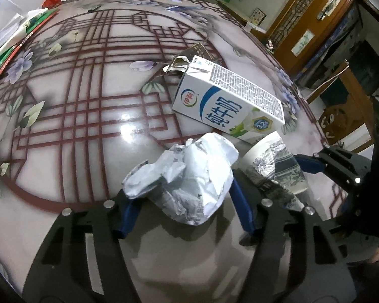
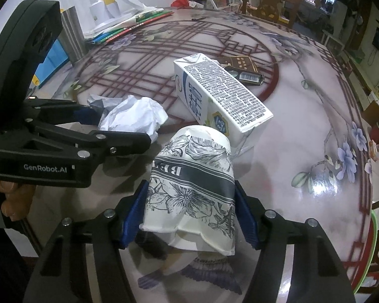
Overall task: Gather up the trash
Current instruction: 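Grasp the silver foil wrapper with the left tool while the right tool grasps the paper cup, then carry the foil wrapper and paper cup over the red bin with both tools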
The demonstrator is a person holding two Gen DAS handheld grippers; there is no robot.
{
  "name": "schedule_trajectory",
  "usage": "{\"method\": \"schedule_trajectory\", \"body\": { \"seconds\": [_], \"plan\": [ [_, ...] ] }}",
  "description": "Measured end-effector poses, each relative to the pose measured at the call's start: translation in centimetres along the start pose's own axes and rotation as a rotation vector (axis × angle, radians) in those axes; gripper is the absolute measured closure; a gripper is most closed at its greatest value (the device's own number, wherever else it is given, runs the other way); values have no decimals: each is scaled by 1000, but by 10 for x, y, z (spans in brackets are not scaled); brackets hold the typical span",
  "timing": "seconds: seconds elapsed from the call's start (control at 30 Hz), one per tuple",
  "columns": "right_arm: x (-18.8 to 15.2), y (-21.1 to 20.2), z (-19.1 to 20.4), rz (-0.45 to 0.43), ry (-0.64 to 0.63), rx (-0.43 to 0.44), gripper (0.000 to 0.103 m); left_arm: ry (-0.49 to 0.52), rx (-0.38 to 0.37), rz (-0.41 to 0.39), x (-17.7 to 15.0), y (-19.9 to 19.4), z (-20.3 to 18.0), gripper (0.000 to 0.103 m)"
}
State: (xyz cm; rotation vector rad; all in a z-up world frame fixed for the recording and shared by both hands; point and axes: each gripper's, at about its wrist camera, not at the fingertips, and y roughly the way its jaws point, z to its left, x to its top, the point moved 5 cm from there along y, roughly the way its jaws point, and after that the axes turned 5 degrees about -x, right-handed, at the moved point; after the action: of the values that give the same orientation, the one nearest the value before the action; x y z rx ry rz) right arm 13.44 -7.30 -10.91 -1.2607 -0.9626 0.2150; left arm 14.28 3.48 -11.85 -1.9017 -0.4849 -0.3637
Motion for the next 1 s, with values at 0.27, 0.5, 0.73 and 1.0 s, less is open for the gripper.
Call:
{"method": "schedule_trajectory", "body": {
  "seconds": [0.27, 0.5, 0.73, 1.0],
  "plan": [
    [0, -13, -7, -27, 23, 10, 41, -6, 16, -27, -1, -11, -2, 43],
    [-1, -23, -9, -49, 24, 16, 41, -33, 6, -30, -10, -19, 0, 43],
    [0, -37, -15, -75, 36, 25, 41, -9, 3, -59, -12, -33, -10, 43],
    [-6, -47, -30, -94, 64, 20, 41, 65, -5, -82, -2, -43, -36, 43]
  ]
}}
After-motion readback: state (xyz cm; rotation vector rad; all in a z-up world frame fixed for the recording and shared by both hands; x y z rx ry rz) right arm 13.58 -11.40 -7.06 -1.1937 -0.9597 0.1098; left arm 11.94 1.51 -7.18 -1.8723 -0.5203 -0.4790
